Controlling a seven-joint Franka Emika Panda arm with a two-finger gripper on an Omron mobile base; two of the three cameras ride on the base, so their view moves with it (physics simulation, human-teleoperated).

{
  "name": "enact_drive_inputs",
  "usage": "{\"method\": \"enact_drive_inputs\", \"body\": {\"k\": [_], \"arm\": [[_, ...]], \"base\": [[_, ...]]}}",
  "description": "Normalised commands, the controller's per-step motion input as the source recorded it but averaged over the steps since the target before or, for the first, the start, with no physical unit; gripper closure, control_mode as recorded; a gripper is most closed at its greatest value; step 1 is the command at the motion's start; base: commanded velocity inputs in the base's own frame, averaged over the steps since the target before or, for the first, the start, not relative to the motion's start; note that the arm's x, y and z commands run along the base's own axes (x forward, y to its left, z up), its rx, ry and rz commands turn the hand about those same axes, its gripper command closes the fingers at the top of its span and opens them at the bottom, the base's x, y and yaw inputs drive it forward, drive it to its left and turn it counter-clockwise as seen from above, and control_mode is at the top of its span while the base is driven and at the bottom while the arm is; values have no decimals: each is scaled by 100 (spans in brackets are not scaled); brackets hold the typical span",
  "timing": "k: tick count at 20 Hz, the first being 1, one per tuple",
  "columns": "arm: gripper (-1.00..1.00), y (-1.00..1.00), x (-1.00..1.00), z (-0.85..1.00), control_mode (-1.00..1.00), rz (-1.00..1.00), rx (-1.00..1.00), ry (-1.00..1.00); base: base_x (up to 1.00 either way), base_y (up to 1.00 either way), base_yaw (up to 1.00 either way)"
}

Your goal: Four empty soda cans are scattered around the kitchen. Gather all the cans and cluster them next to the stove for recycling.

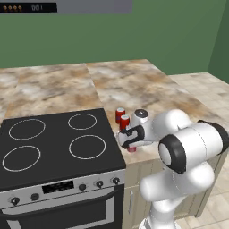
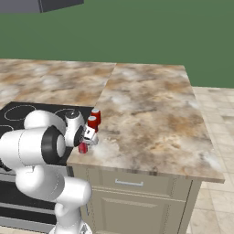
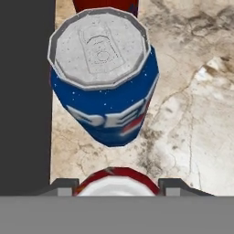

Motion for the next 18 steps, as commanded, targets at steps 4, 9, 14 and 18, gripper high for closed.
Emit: {"method": "enact_drive_inputs", "body": {"k": [4, 9, 14, 18], "arm": [[-100, 0, -6, -4, -100, 0, 0, 0], [-100, 0, -19, 0, -100, 0, 0, 0], [-100, 0, -30, 0, -100, -1, 0, 0], [-100, 0, -17, 11, -100, -1, 0, 0]], "base": [[0, 0, 0], [0, 0, 0], [0, 0, 0], [0, 0, 0]]}}
